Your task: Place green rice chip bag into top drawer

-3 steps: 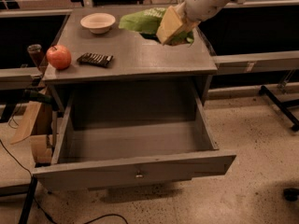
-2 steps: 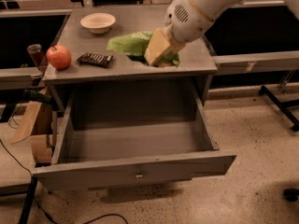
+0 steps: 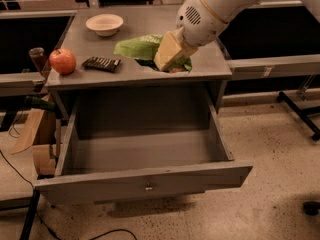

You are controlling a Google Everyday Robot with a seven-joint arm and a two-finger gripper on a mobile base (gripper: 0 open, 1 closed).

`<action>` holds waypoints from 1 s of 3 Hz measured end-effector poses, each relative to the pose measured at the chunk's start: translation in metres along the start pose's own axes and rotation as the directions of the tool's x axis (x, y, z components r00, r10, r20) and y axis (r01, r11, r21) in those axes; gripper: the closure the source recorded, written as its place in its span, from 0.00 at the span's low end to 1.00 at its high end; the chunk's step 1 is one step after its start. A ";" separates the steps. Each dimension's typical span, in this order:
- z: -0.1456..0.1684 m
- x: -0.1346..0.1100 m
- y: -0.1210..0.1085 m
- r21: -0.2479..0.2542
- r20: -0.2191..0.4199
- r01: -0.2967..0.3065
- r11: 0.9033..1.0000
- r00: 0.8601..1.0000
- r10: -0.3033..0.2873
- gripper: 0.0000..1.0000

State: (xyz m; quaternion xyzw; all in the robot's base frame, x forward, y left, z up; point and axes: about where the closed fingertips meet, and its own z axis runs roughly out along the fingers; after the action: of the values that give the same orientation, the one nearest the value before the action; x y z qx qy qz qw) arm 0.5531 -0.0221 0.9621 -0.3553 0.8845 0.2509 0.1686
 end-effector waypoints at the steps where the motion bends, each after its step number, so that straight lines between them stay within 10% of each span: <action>1: 0.027 0.013 0.015 -0.076 -0.019 0.009 0.997 1.000 -0.011 1.00; 3: 0.130 0.057 0.067 -0.279 -0.155 0.001 0.960 0.987 -0.046 1.00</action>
Offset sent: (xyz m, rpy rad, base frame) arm -0.0886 0.0729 -0.1159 0.1252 0.2623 0.2168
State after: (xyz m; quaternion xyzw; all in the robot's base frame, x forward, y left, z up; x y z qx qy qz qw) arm 0.4815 0.0611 0.8503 -0.4050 0.8468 0.3413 0.0488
